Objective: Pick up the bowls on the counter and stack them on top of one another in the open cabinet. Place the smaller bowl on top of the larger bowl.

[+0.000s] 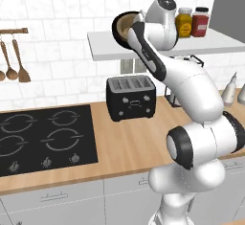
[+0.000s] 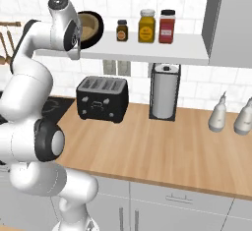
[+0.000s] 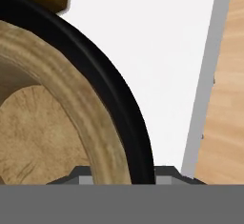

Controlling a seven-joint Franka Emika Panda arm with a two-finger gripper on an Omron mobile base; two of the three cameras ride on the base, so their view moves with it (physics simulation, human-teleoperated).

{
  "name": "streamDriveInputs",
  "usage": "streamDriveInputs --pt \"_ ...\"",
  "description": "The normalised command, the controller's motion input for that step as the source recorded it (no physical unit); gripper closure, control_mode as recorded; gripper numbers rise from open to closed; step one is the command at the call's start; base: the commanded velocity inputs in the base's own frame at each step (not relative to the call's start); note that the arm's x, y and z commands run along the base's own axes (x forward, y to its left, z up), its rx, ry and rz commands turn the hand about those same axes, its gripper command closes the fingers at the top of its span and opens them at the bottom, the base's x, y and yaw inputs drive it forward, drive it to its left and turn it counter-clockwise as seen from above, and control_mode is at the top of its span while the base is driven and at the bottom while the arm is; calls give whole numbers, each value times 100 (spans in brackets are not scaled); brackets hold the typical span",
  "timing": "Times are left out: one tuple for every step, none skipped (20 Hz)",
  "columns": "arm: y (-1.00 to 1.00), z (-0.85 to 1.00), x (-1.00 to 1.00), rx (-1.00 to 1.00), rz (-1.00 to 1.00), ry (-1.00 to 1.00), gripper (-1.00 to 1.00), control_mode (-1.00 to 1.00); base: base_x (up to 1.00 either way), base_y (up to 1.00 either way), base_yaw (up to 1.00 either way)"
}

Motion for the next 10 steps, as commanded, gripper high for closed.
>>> streamDriveInputs --pt "0 -19 53 0 0 0 100 -100 0 0 0" --pt "0 -15 54 0 0 0 100 -100 0 0 0" --pt "0 -17 56 0 0 0 100 -100 0 0 0" --pt "0 -16 55 0 0 0 100 -100 0 0 0" --pt "0 -12 54 0 0 0 100 -100 0 0 0" --pt "0 -9 57 0 1 0 100 -100 0 0 0" --pt "0 -14 56 0 1 0 100 -100 0 0 0" --pt "0 -16 54 0 1 0 100 -100 0 0 0" --pt "0 -26 47 0 1 0 100 -100 0 0 0" --pt "6 -32 42 0 1 0 -100 -100 0 0 0"
